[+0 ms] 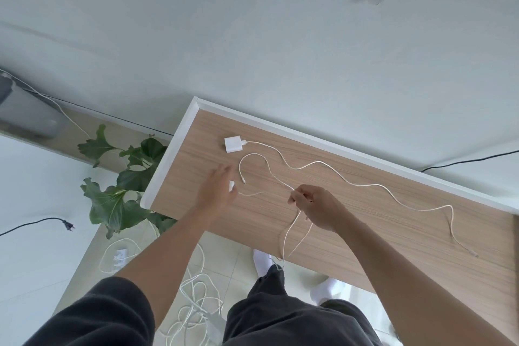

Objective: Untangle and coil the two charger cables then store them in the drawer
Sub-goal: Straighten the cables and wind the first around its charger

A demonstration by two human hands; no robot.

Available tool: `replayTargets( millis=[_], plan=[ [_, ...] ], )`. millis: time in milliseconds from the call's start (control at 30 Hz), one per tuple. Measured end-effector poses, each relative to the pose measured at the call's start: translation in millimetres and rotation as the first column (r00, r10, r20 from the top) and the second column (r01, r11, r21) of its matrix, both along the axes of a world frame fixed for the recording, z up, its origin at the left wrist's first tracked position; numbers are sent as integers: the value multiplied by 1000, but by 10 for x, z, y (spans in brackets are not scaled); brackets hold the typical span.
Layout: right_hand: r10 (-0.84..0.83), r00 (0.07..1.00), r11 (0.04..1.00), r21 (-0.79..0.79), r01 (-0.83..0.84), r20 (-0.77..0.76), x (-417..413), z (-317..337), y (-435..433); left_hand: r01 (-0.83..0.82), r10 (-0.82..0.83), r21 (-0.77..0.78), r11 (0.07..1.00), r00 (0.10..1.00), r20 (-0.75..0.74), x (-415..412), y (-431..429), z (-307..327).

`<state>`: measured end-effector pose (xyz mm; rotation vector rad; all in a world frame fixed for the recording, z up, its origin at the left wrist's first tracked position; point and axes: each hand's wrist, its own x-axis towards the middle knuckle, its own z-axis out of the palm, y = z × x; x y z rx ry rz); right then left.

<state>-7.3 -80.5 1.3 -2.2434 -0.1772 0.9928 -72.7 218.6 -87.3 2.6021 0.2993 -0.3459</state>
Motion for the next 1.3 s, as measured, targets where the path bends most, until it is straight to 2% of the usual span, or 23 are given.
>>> replayTargets(
  millis=[33, 100, 167, 233, 300, 400, 467, 633, 733, 800, 900, 1000, 1100, 1167, 1233, 1300],
  plan=[
    [-23, 1000, 1000, 20, 23, -5, -1, -8, 40, 42, -32, -136, 990, 997, 77, 25, -131, 100],
    [-61, 998, 997, 52, 62, -9, -2, -13, 121, 138, -118, -431, 892, 990, 74, 76, -386, 322],
    [-89, 996, 993, 72, 90, -13, 3, -8, 172, 237, -235, -527, 816, 969, 71, 115, -553, 458],
    [-90, 996, 993, 74, 92, -29, 18, 6, 188, 308, -270, -489, 816, 951, 150, 157, -602, 470],
    [-67, 996, 995, 69, 72, -60, 33, 23, 187, 268, -222, -418, 868, 962, 156, 211, -541, 457],
    [-55, 997, 998, 36, 58, -62, 67, 20, 150, 76, -50, -274, 959, 994, 101, 295, -393, 438],
    [-54, 997, 998, 8, 54, -62, 92, 5, 114, -87, 102, -182, 979, 992, 72, 330, -315, 387],
    [-16, 1000, 993, -117, 13, -26, 146, -3, -106, -413, 424, -136, 900, 904, 55, 363, 71, 259],
    [-85, 996, 988, -130, 84, -2, 181, -42, -404, -448, 455, -101, 888, 889, 54, 321, 331, 201],
    [-199, 980, 978, -67, 199, 9, 197, -56, -550, -437, 442, -96, 894, 896, 42, 286, 412, 176],
    [-312, 949, 950, -8, 313, 48, 213, -50, -641, -376, 380, -100, 921, 925, 25, 284, 399, 166],
    [-314, 941, 949, 15, 315, 125, 227, 17, -593, -242, 240, -6, 970, 958, 155, 308, 142, 246],
    [-289, 944, 957, 48, 285, 161, 256, 137, -442, 20, 13, -98, 995, 943, 332, 379, -314, 426],
    [-254, 953, 966, 85, 243, 163, 262, 228, -351, 209, -161, -103, 972, 921, 354, 431, -644, 544],
    [-212, 963, 974, 117, 194, 169, 257, 332, -289, 297, -238, -133, 945, 909, 342, 502, -882, 623],
    [-165, 968, 981, 130, 142, 190, 248, 435, -264, 299, -222, -215, 930, 921, 321, 571, -1046, 642]
  ],
)
